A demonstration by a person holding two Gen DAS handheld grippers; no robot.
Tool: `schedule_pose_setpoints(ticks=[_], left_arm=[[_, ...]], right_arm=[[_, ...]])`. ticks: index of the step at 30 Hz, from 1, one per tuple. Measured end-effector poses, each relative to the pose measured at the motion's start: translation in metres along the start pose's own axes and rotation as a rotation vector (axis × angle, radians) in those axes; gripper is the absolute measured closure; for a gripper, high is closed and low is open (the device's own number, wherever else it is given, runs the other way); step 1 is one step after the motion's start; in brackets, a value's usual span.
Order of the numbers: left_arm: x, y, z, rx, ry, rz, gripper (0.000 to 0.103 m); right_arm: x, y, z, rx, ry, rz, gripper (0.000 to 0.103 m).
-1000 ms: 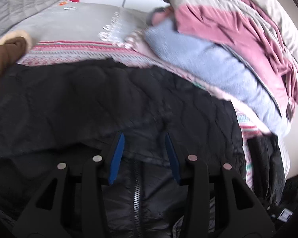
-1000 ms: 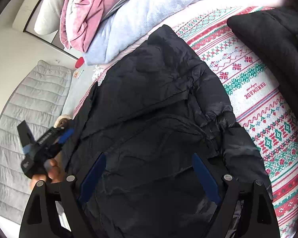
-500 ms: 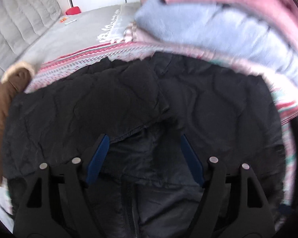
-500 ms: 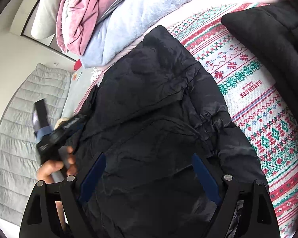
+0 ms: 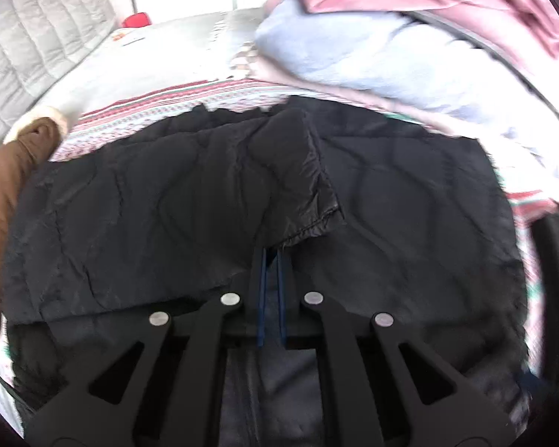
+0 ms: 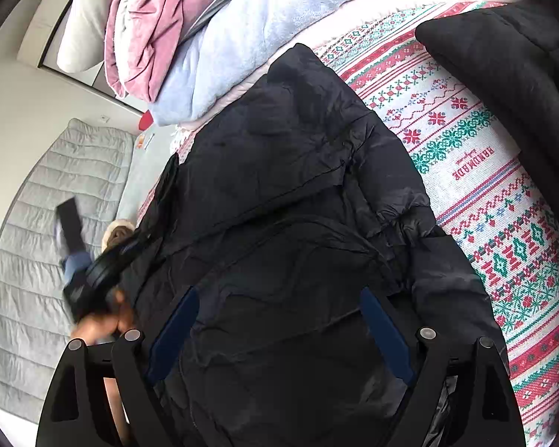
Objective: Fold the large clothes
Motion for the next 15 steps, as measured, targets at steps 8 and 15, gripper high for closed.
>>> schedule_pose_setpoints(ticks=[8,15], left_arm=[[-0.022,-0.017,0.003,-0.131,0.043,-0.125,0.096],[-0.030,0.037,-0.016,-0.184,0.084,-0.062,0.075]], right_arm=[[-0.002,-0.004,-0.002,-0.024,0.009,-0.002,0.014],[0.004,0.003,0.007,-0.023,-0.015,0.017,0.014]])
Point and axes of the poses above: each gripper's, at about its wrist camera, not at the fingertips, and y roughly against the way its jaws point, z to its right, x to its top, the point moved 1 cm from there along -y, roughly the way its jaws point, and after that the axes turned 2 degrees about -x, right-handed, at the moved point
